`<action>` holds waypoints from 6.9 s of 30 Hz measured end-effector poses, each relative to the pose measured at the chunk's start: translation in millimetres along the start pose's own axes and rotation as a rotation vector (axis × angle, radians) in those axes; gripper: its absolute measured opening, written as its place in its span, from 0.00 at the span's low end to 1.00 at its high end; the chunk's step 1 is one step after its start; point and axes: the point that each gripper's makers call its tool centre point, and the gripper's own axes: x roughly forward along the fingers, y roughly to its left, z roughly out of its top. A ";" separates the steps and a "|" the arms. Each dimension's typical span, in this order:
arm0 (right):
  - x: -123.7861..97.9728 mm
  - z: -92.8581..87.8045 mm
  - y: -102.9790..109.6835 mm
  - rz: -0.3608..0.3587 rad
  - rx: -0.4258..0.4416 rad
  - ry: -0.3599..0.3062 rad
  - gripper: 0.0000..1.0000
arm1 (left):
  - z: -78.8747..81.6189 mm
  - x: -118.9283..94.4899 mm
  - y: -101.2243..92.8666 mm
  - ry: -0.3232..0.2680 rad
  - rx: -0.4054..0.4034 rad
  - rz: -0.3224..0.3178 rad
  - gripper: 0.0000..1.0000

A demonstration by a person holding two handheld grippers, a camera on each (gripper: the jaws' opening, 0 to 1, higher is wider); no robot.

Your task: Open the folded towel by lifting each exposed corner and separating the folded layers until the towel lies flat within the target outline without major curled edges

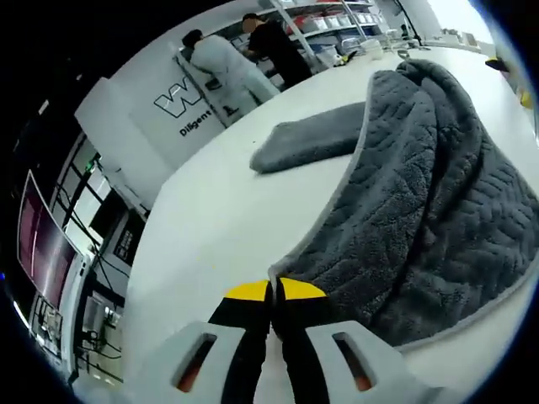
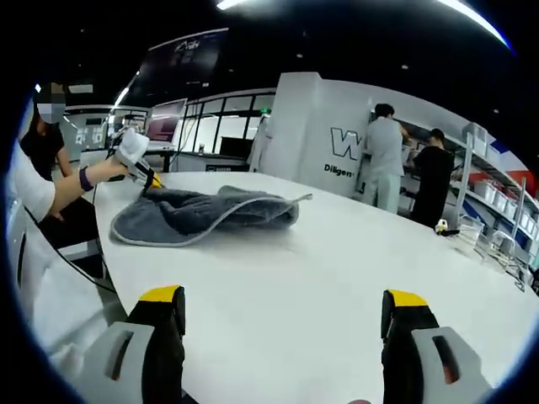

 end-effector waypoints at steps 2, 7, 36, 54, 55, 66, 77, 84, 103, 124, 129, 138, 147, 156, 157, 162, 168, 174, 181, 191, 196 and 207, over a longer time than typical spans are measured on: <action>0.5 -0.6 -0.5 0.000 0.000 0.002 0.99 | 2.0 -0.6 -1.6 -0.008 0.002 -0.009 0.03; 0.3 -0.2 0.3 0.004 0.000 -0.001 0.99 | 19.3 -12.1 4.5 -0.096 -0.075 -0.055 0.12; 7.8 -2.8 3.8 0.022 -0.003 0.009 0.99 | 270.5 -13.9 -155.5 -0.560 0.027 -0.527 0.89; 11.1 -2.8 8.9 0.034 -0.015 0.015 0.99 | 275.8 62.8 -196.5 -0.367 0.079 -0.610 0.99; 11.2 -2.7 8.7 0.035 -0.015 0.016 0.99 | 278.1 67.9 -197.4 -0.361 0.084 -0.606 0.99; 11.2 -2.0 9.1 0.038 -0.015 0.011 0.99 | 289.5 93.7 -227.7 -0.310 0.013 -0.649 0.85; 13.7 -2.1 12.7 0.047 -0.023 0.016 0.99 | 291.7 88.8 -224.7 -0.273 -0.064 -0.706 0.39; 12.5 -1.0 13.3 0.045 -0.024 0.012 0.99 | 297.8 91.5 -210.7 -0.281 -0.089 -0.686 0.35; 14.3 -2.5 13.2 0.050 -0.029 0.017 0.99 | 286.4 87.7 -231.6 -0.250 0.182 -0.619 0.03; 14.8 -0.9 13.2 0.051 -0.029 0.015 0.99 | 338.9 -3.5 -102.6 -0.520 0.187 -0.336 0.02; 14.1 -1.3 10.1 0.043 -0.020 0.014 0.99 | 324.2 -27.8 -63.6 -0.545 0.118 -0.284 0.02; 12.5 -1.1 8.1 0.039 -0.013 0.010 0.99 | 211.7 -55.5 -25.5 -0.416 -0.061 -0.334 0.02; 10.5 2.0 11.3 0.043 -0.017 0.003 0.99 | 93.6 -48.5 -26.4 -0.224 -0.175 -0.399 0.02; 17.8 -0.7 18.8 0.066 -0.041 0.033 0.99 | 49.6 -18.2 -51.3 -0.112 -0.196 -0.453 0.02; 18.0 -0.7 18.9 0.067 -0.041 0.034 0.99 | 48.2 -17.1 -53.3 -0.103 -0.189 -0.455 0.02; 17.8 -0.9 17.9 0.070 -0.039 0.031 0.99 | 53.4 -23.0 -51.6 -0.117 -0.184 -0.454 0.02; 14.6 -1.9 13.8 0.060 -0.026 0.023 0.99 | 69.0 -39.7 -34.9 -0.195 -0.217 -0.440 0.03; 13.4 -3.2 12.5 0.050 -0.019 0.025 0.99 | 86.7 -56.1 -12.2 -0.314 -0.265 -0.420 0.19; 16.0 -3.1 14.7 0.049 -0.020 0.030 0.99 | 108.2 -73.5 -10.0 -0.475 -0.239 -0.444 0.38; 29.6 2.7 31.2 0.088 -0.058 0.045 0.99 | 128.9 -75.9 -8.3 -0.606 -0.254 -0.466 0.82; 40.3 18.1 44.7 0.142 -0.053 0.003 0.98 | 134.8 -66.1 -14.4 -0.653 -0.181 -0.476 0.98; 79.4 49.7 50.8 0.407 0.018 0.022 0.94 | 141.5 -37.9 -22.5 -0.695 -0.077 -0.504 0.99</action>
